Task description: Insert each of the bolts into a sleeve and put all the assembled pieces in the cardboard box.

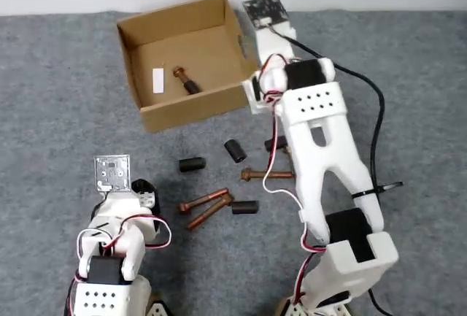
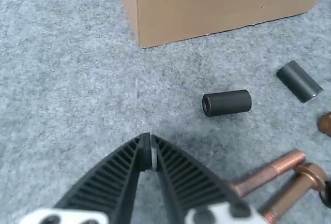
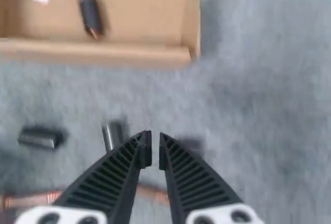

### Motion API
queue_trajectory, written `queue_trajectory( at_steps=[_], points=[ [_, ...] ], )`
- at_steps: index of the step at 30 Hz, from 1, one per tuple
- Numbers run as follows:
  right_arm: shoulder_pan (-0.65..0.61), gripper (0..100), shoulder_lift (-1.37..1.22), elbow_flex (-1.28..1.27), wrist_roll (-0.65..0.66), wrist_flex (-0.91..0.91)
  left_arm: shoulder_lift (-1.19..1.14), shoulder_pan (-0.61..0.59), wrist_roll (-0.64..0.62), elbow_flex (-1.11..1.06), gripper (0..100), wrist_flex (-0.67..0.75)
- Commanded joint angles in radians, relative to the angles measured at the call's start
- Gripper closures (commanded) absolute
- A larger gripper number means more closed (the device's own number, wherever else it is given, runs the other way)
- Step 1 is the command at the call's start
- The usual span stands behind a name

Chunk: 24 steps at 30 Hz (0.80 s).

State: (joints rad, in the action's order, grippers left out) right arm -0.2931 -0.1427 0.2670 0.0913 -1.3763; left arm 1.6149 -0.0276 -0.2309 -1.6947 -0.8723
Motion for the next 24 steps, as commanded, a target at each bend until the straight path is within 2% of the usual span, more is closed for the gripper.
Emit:
queue_trajectory(
  at_steps=[1,6,13,18,24],
  points=[
    [0.024,95.4,0.053,0.052,0.003,-0.125,0.003,-0.005,0.002,0.004,99,-0.006],
    [0.041,82.7,0.013,0.040,0.002,-0.208,0.003,-0.005,0.002,0.004,99,-0.008],
    [0.053,82.7,-0.119,0.044,0.002,-0.206,0.003,-0.005,0.002,0.004,99,-0.008],
    [0.050,82.6,-0.193,0.046,0.012,-0.125,0.003,-0.005,0.002,0.004,99,-0.008],
    [0.025,82.5,-0.223,0.046,0.216,-0.104,0.003,-0.005,0.002,0.004,99,-0.008]
  ],
)
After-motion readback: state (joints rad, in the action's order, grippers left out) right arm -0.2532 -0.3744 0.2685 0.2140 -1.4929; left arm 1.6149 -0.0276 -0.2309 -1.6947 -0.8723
